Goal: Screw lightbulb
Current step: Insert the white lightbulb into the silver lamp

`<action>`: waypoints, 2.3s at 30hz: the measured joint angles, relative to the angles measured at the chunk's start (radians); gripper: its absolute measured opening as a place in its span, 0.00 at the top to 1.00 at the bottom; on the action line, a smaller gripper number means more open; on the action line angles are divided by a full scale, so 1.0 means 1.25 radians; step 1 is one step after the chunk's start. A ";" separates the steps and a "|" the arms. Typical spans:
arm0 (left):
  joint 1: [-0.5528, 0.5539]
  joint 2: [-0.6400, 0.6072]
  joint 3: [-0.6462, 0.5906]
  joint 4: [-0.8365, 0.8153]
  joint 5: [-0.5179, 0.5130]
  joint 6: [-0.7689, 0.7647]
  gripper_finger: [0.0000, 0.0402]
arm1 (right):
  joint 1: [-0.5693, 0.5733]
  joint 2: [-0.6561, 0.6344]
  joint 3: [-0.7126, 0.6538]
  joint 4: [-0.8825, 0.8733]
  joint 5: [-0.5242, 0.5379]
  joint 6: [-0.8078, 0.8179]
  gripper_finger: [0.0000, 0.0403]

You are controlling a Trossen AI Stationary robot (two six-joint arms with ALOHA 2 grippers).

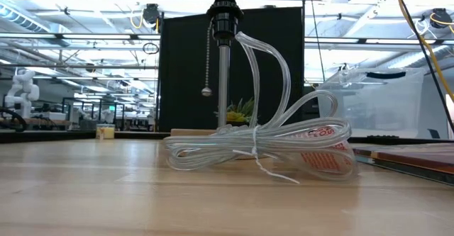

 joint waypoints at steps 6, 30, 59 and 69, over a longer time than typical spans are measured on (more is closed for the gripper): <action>-0.053 -0.040 0.000 -0.023 -0.034 0.014 1.00 | -0.023 0.000 0.000 0.009 0.007 -0.005 1.00; -0.015 -0.020 0.000 0.025 0.045 0.002 1.00 | -0.031 0.000 0.000 0.088 -0.012 -0.105 1.00; 0.070 -0.025 0.000 0.023 0.055 -0.036 1.00 | 0.043 0.000 0.000 0.047 -0.002 -0.100 1.00; -0.050 -0.055 0.000 0.023 0.095 0.064 1.00 | 0.019 0.000 0.000 0.026 0.044 -0.081 1.00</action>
